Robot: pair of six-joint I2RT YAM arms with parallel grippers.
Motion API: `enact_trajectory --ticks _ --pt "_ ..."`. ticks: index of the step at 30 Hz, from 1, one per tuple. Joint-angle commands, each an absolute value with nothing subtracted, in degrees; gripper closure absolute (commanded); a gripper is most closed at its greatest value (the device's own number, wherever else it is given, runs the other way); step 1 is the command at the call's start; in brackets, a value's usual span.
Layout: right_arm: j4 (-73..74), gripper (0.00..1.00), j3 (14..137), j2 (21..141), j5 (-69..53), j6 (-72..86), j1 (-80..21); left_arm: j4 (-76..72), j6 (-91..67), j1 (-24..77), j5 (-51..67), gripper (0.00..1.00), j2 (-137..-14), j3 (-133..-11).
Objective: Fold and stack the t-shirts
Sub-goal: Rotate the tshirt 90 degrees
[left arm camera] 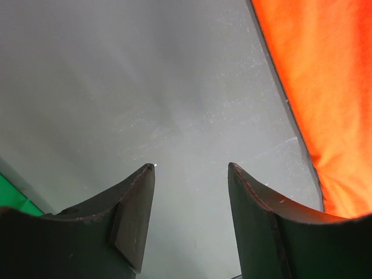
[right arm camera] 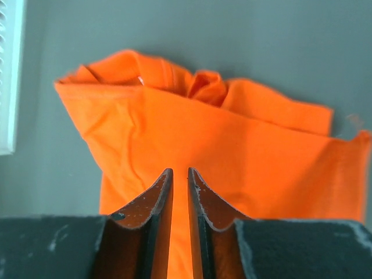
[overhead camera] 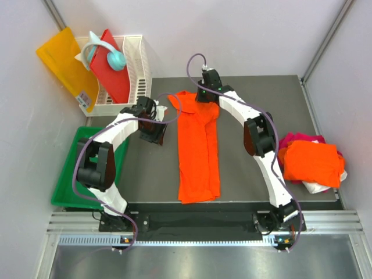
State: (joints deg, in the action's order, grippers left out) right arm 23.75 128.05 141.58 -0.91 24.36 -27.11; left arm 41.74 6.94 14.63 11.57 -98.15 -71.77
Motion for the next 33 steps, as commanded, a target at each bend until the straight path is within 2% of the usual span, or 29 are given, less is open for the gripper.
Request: enact_trajectory --ticks 1,9,16,19,22,23,26,29,33 --pt "23.47 0.83 130.87 144.13 -4.83 27.16 -26.37 42.45 6.59 14.33 11.78 0.42 -98.79 -74.0" --pt "29.35 0.8 133.32 149.32 -6.24 32.61 -22.5 43.59 6.42 14.33 11.69 0.42 -102.03 -77.16" --pt "25.59 0.8 126.92 147.31 -5.97 30.94 -19.86 43.68 6.24 14.33 11.78 0.44 -103.8 -78.4" --pt "19.35 0.75 124.02 144.16 -9.13 28.92 -20.04 43.5 5.89 14.33 11.69 0.44 -103.8 -78.57" --pt "13.28 0.64 119.54 138.2 -8.97 28.04 -20.56 43.24 5.98 14.33 10.9 0.46 -102.57 -78.4" --pt "12.05 0.56 117.7 136.51 -8.79 28.04 -20.74 42.89 6.24 14.33 10.55 0.46 -101.35 -77.88" --pt "12.74 0.46 116.81 129.92 -7.83 26.64 -22.23 40.7 7.29 14.33 8.09 0.46 -98.63 -76.12" --pt "11.96 0.41 108.85 121.14 -4.05 24.7 -24.43 39.64 6.77 14.33 8.52 0.45 -97.04 -74.36" --pt "13.61 0.41 98.89 111.81 1.38 23.74 -27.59 39.46 5.71 14.33 9.67 0.45 -94.75 -72.78"
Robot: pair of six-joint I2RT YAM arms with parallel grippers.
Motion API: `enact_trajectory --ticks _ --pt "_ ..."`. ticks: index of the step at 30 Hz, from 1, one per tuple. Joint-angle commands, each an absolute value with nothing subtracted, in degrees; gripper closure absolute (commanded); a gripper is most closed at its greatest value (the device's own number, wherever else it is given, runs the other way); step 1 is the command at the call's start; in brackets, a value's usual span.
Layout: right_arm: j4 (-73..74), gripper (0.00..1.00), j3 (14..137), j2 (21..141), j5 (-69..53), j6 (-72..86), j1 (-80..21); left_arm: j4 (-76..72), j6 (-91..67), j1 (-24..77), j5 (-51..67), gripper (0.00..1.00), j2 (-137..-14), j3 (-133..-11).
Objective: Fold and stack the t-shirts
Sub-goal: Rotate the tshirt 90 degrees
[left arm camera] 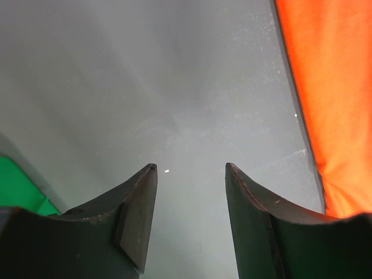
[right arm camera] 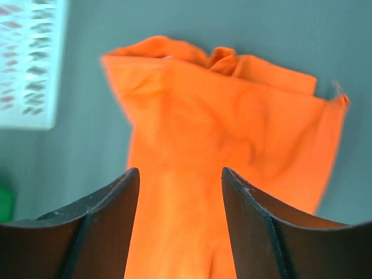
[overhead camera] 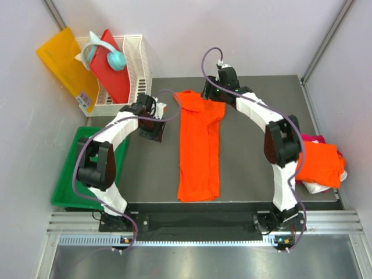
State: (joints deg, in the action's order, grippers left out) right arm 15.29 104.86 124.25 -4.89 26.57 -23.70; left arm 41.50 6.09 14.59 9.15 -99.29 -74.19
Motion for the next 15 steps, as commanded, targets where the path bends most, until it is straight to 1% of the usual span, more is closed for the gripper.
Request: enact_trajectory --ticks 1,2,3,5,8,12,15 --pt "14.14 0.42 96.79 108.23 2.54 23.38 -29.6 39.55 5.89 14.33 9.75 0.44 -94.05 -72.51" --pt "14.41 0.42 92.16 106.37 4.2 22.94 -30.92 39.55 5.98 14.33 10.02 0.44 -92.22 -71.73" --pt "15.37 0.42 90.02 104.52 7.79 22.77 -32.42 39.46 6.67 14.33 10.63 0.44 -91.15 -71.28" --pt "16.34 0.42 83.98 99.86 10.97 23.29 -36.72 39.81 7.99 14.33 11.77 0.43 -88.44 -69.71" --pt "18.8 0.43 77.72 94.76 15.98 29.59 -42.26 40.25 8.61 14.33 11.78 0.43 -85.18 -67.51" --pt "21.79 0.44 72.08 89.05 25.72 36.02 -49.03 39.29 7.82 14.24 11.08 0.44 -80.69 -64.08" --pt "24.95 0.45 70.23 86.06 30.04 41.21 -52.55 37.28 6.51 13.98 10.12 0.44 -75.86 -60.65"
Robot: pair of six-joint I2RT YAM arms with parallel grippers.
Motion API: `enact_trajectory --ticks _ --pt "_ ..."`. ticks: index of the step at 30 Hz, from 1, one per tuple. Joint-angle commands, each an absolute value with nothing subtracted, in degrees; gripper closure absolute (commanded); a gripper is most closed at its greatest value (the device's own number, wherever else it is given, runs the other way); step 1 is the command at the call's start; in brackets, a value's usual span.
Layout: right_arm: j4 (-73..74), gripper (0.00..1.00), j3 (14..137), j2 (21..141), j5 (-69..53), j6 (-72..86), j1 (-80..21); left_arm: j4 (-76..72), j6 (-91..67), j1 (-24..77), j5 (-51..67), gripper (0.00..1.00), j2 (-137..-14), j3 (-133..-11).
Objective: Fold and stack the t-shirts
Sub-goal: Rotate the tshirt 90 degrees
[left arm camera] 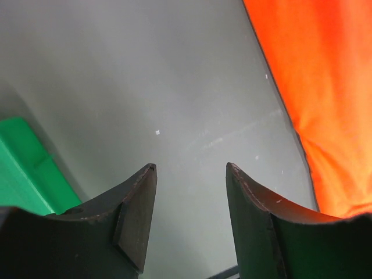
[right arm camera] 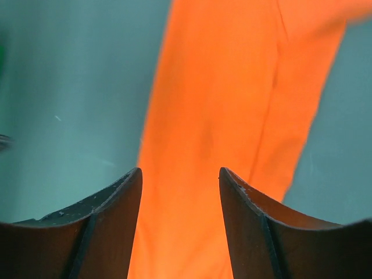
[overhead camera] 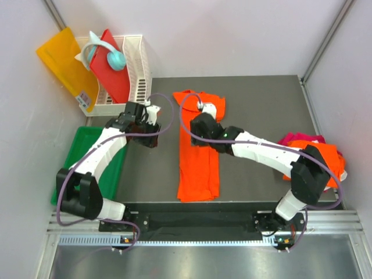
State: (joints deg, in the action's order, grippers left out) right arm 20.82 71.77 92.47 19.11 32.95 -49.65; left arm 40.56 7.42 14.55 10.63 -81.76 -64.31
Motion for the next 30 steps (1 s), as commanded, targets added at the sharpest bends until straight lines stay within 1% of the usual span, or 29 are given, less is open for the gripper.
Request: enact_trajectory --ticks 1,4,11,15,20,30 --pt "25.48 0.45 69.88 85.35 31.02 41.83 -54.12 35.61 6.42 13.8 9.76 0.44 -73.41 -59.69" --pt "27.94 0.45 69.7 83.59 34.45 44.29 -56.51 33.93 5.8 13.71 8.09 0.45 -69.71 -56.96" --pt "35.06 0.45 74.78 84.46 38.67 47.19 -59.94 32.35 2.2 13.01 5.63 0.49 -65.48 -54.67" --pt "38.4 0.45 76.11 85.43 40.78 48.95 -61.69 32.87 1.41 12.22 5.63 0.49 -65.3 -54.67" --pt "38.23 0.45 74.62 84.73 41.92 51.59 -62.58 34.01 0.79 12.13 5.63 0.49 -66.62 -56.16" --pt "39.46 0.45 75.76 85.78 44.21 51.15 -62.49 34.8 0.61 12.04 7.99 0.49 -68.99 -57.04"
